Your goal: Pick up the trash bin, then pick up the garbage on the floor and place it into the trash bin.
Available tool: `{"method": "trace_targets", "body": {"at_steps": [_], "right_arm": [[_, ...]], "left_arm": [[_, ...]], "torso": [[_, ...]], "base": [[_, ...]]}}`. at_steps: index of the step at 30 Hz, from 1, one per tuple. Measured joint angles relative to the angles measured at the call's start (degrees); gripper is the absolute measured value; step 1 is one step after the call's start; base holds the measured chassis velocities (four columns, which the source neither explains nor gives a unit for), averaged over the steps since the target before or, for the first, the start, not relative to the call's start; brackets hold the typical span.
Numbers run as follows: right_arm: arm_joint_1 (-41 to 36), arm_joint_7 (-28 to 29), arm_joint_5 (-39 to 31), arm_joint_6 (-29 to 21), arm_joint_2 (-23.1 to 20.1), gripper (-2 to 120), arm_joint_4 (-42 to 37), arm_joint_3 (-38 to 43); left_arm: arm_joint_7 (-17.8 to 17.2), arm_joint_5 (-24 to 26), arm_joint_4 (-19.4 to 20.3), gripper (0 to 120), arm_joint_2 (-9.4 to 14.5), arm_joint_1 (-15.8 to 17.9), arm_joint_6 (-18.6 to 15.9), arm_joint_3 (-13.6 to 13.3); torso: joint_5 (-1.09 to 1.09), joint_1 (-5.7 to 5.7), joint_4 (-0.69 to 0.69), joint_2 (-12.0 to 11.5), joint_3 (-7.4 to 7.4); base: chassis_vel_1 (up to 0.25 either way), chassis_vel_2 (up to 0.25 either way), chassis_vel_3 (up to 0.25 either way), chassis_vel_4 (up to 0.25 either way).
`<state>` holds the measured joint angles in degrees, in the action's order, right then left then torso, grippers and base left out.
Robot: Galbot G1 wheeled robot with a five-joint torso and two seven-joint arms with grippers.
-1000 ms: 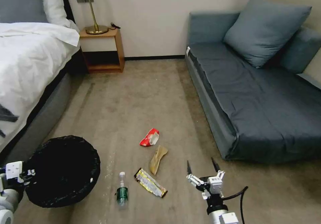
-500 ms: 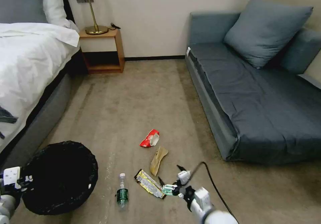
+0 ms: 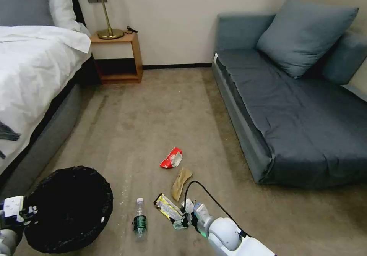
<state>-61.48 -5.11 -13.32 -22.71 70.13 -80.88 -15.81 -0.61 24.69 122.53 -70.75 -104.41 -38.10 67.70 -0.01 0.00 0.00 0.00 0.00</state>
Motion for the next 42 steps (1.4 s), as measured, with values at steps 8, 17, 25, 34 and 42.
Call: {"method": "trace_targets", "body": {"at_steps": [8,17,25,34,42], "right_arm": [[1.3,-1.0,3.5,1.0,1.1,96,4.2,-2.6],[1.6,-1.0,4.6,2.2,2.1,64,7.3,-2.2],[1.1,-1.4,4.5,3.0,2.1,37,7.7,-1.5],[-0.1,-1.1,4.3,4.3,1.1,5,5.9,-0.5],[-5.4,-1.0,-5.1,4.2,-3.9,0,-7.1,4.5]], "left_arm": [[0.2,0.0,0.9,3,-0.3,-0.5,0.0,0.3],[0.2,-0.1,1.4,3,-0.8,-0.7,0.1,0.8],[0.2,0.1,1.5,3,-0.8,-0.6,0.2,1.2],[0.2,0.1,1.9,3,-1.2,-0.6,0.2,1.2],[0.1,0.4,1.3,3,-1.0,-0.2,0.3,1.0]], "torso": [[0.0,0.0,0.0,0.0,0.0],[0.0,0.0,0.0,0.0,0.0],[0.01,0.0,0.0,0.0,-0.01],[0.01,0.0,0.0,0.0,0.0],[0.01,0.0,0.0,0.0,-0.01]], "base": [[0.0,0.0,0.0,0.0],[0.0,0.0,0.0,0.0],[0.0,0.0,0.0,0.0],[0.0,0.0,0.0,0.0],[0.0,0.0,0.0,0.0]]}}
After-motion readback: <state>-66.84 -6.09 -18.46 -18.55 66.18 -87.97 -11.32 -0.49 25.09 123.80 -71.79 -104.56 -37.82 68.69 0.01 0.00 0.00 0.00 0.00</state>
